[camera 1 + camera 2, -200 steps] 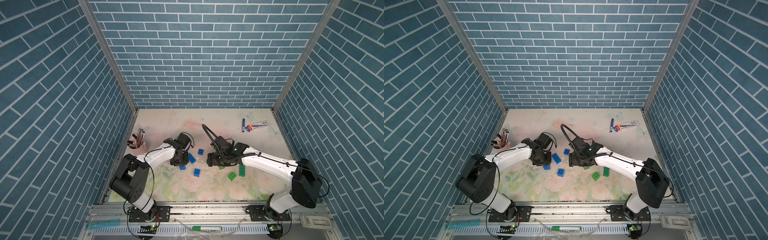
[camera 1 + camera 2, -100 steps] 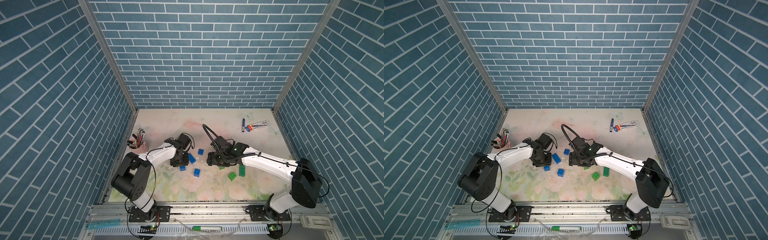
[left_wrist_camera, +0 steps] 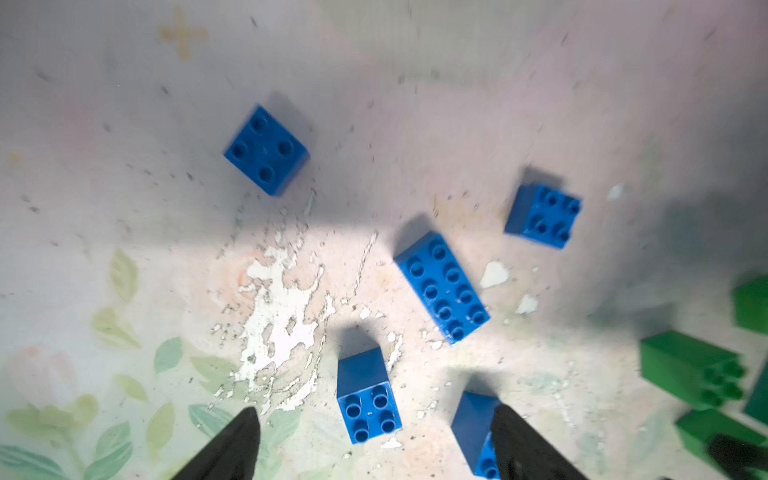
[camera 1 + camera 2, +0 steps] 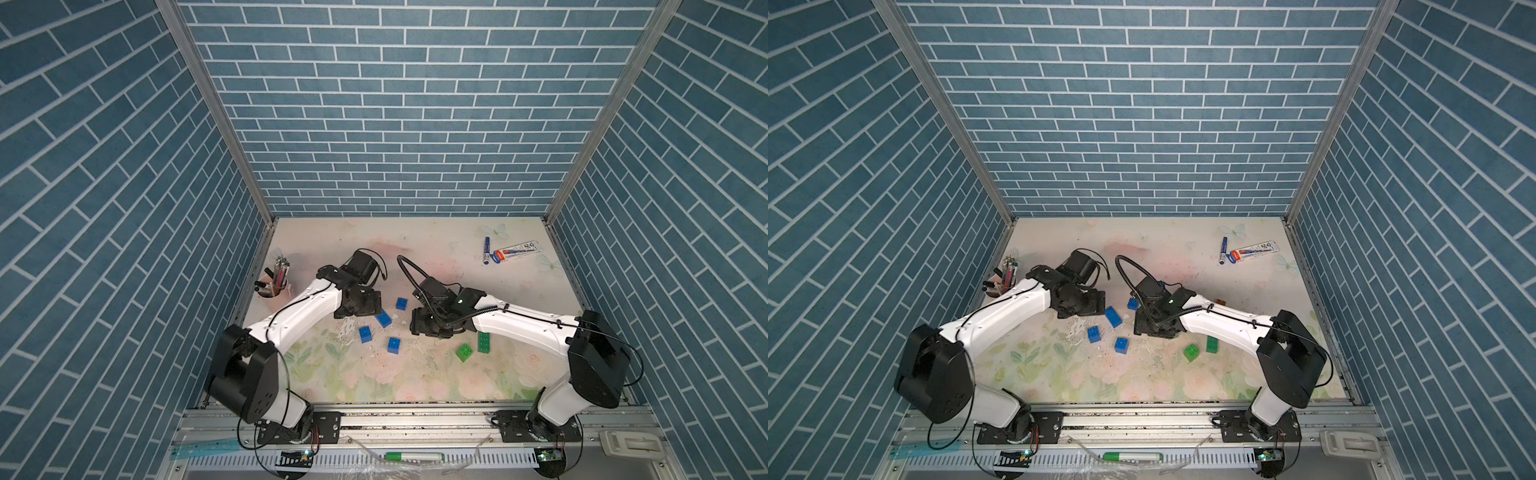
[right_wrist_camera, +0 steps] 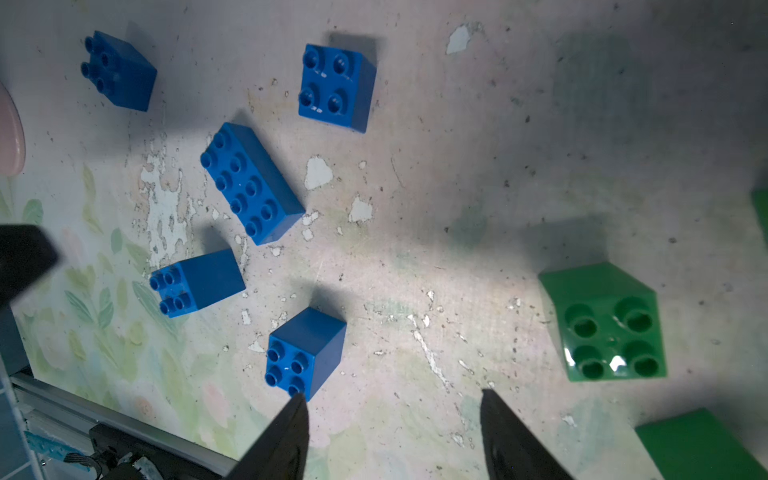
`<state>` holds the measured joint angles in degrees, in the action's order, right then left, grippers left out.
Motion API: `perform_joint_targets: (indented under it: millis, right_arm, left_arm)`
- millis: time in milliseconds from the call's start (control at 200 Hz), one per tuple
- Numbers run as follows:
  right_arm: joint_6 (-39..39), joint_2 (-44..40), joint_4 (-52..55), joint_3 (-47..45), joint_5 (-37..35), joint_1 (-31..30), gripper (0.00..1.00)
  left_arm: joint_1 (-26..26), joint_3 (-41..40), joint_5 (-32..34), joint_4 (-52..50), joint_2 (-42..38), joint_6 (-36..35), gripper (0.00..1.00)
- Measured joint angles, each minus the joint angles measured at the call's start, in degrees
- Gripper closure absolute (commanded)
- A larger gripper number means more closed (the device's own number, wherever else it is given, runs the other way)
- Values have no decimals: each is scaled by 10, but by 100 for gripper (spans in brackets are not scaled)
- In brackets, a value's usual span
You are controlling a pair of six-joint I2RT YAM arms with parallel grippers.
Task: Assemble the letter h with lego
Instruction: Pick up the lego brick from the center of the board.
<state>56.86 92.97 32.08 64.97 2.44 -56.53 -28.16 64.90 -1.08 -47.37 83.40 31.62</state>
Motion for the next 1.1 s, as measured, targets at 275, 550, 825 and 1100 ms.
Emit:
perform_joint_targets:
  millis: [275, 550, 825, 1100]
  right_arm:
    - [23, 68, -6, 54, 1, -35, 34]
    - [32, 127, 3, 109, -12, -52, 34]
    - [34, 167, 32, 141, -21, -65, 34]
    - [43, 186, 50, 167, -26, -68, 40]
  left_arm:
    - [144, -22, -6, -25, -103, -37, 1]
    - [166, -61, 8, -33, -162, -45, 1]
    - [170, -61, 14, -33, -173, -45, 1]
    - [171, -65, 8, -31, -173, -45, 1]
